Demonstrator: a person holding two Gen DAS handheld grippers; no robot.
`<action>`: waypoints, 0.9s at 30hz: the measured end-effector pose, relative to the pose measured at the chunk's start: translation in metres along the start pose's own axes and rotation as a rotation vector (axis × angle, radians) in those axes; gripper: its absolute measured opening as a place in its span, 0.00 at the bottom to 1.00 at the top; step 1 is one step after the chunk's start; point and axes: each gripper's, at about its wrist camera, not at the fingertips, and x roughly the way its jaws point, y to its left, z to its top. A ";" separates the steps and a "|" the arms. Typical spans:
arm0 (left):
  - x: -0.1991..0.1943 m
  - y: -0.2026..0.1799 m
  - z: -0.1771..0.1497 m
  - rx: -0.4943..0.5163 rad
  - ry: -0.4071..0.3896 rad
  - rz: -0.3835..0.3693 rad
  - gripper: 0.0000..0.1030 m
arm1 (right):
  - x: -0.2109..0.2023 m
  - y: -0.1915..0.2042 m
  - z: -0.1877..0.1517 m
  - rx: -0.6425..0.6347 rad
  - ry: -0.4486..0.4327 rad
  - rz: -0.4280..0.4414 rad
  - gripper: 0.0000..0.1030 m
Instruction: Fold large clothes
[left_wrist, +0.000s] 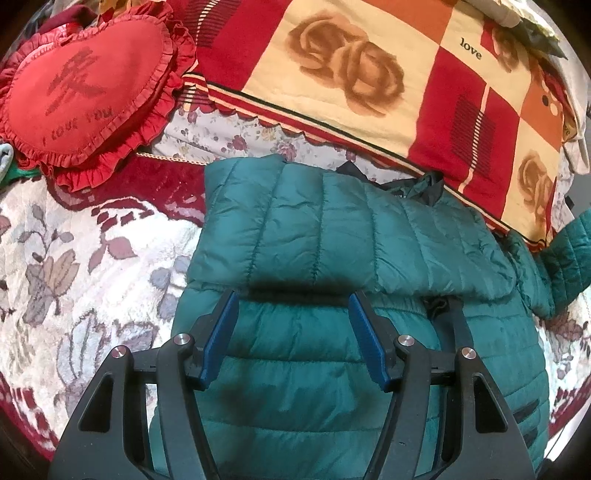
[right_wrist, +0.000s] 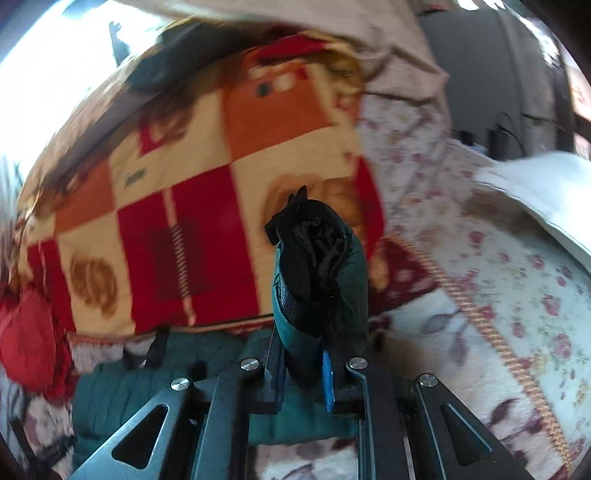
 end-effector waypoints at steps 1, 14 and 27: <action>-0.002 0.001 0.000 -0.001 -0.003 -0.001 0.60 | 0.003 0.010 -0.004 -0.011 0.010 0.015 0.14; -0.007 0.024 -0.001 -0.033 -0.009 0.019 0.60 | 0.025 0.078 -0.036 -0.100 0.102 0.098 0.14; -0.004 0.032 -0.006 -0.048 0.000 0.015 0.60 | 0.048 0.141 -0.067 -0.162 0.200 0.183 0.14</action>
